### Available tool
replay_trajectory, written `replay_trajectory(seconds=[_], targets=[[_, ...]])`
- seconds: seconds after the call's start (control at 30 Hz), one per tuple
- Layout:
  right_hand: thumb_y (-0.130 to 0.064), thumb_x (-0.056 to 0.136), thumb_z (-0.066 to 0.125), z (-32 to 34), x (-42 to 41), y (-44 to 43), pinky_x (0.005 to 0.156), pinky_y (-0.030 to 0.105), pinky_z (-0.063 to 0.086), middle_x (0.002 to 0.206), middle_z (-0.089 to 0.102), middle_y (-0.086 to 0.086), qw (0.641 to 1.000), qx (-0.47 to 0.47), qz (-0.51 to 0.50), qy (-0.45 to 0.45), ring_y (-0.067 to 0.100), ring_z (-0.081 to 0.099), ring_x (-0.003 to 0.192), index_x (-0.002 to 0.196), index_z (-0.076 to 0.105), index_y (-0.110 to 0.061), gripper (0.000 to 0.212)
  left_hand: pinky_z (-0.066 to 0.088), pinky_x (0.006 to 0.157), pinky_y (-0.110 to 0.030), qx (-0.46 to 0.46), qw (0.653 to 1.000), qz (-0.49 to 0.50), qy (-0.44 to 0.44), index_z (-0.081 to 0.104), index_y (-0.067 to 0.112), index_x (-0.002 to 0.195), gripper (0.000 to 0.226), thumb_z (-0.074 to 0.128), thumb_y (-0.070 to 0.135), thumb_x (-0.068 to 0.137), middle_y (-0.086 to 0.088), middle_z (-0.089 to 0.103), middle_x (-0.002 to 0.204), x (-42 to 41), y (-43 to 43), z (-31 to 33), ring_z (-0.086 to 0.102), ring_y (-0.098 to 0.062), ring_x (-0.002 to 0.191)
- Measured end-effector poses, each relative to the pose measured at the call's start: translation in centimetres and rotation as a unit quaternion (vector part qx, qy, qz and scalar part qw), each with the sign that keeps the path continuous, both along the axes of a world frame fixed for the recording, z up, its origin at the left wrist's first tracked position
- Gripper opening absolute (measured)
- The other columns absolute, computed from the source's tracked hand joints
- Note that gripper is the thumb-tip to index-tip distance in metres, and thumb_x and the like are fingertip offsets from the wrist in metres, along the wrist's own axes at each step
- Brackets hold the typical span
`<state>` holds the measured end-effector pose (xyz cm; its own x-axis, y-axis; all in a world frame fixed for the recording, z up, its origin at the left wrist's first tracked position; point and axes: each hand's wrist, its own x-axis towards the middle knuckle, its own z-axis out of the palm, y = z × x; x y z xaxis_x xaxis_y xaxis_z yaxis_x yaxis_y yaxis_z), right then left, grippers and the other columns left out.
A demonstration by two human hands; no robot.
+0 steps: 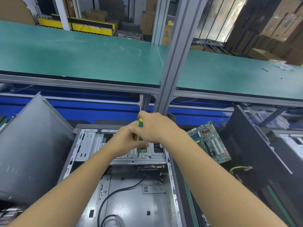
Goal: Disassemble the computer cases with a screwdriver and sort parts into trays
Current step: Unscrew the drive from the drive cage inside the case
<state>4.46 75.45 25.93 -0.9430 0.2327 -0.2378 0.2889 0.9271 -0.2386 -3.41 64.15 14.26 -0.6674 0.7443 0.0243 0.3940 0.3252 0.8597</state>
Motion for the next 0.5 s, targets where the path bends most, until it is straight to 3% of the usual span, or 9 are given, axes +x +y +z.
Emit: replay_trajectory(seconds=[0.07,0.13,0.2,0.3,0.4,0.5], targets=[[-0.058,0.099,0.040,0.0,-0.1,-0.2,0.068,0.038,0.040,0.093,0.050,0.000,0.999,0.040,-0.024,0.016,0.027,0.050,0.085,0.116,0.053,-0.020,0.044,0.051,0.067,-0.032,-0.031,0.999,-0.008,0.000,0.062,0.042,0.090,0.031,0.084,0.051,0.069,0.015,0.068,0.085,0.1,0.0,0.2,0.062,-0.011,0.075],[-0.050,0.103,0.040,0.0,-0.1,-0.3,0.071,0.038,0.041,0.101,0.053,0.005,0.999,0.028,-0.029,0.016,0.028,0.052,0.087,0.121,0.055,-0.015,0.042,0.051,0.072,-0.027,-0.032,0.999,-0.035,-0.022,0.065,0.048,0.091,0.023,0.082,0.046,0.076,0.029,0.065,0.095,0.3,-0.2,0.6,0.064,-0.002,0.081],[-0.037,0.104,0.041,0.2,-0.1,-0.2,0.072,0.037,0.044,0.111,0.059,0.009,1.000,0.003,-0.013,0.002,0.029,0.056,0.089,0.124,0.055,-0.016,0.032,0.054,0.083,-0.026,0.024,0.996,-0.057,-0.067,0.068,0.047,0.100,0.025,0.077,0.028,0.086,0.022,0.065,0.109,0.3,-0.5,0.8,0.064,-0.003,0.098],[-0.023,0.101,0.043,0.8,0.2,-0.1,0.072,0.035,0.040,0.118,0.059,0.007,0.999,-0.017,0.019,-0.025,0.027,0.057,0.095,0.121,0.056,-0.023,0.024,0.052,0.086,-0.019,0.089,0.984,-0.070,-0.137,0.070,0.019,0.111,0.024,0.068,0.004,0.092,-0.002,0.071,0.113,0.5,-1.4,0.7,0.066,-0.011,0.106],[-0.014,0.096,0.046,1.3,0.5,-0.4,0.066,0.031,0.037,0.121,0.047,0.005,0.998,-0.025,0.042,-0.036,0.026,0.056,0.089,0.108,0.058,-0.028,0.021,0.051,0.080,-0.013,0.105,0.981,-0.061,-0.148,0.070,0.018,0.107,0.025,0.070,0.001,0.090,0.002,0.076,0.103,0.7,-1.7,0.3,0.070,-0.008,0.097],[-0.010,0.094,0.048,1.3,0.5,-0.6,0.060,0.031,0.034,0.115,0.040,0.004,0.997,-0.032,0.055,-0.047,0.024,0.051,0.080,0.089,0.054,-0.029,0.020,0.053,0.074,-0.015,0.093,0.990,-0.027,-0.103,0.069,0.030,0.097,0.028,0.082,0.011,0.080,0.004,0.076,0.093,0.5,-1.4,-0.2,0.071,-0.009,0.087]])
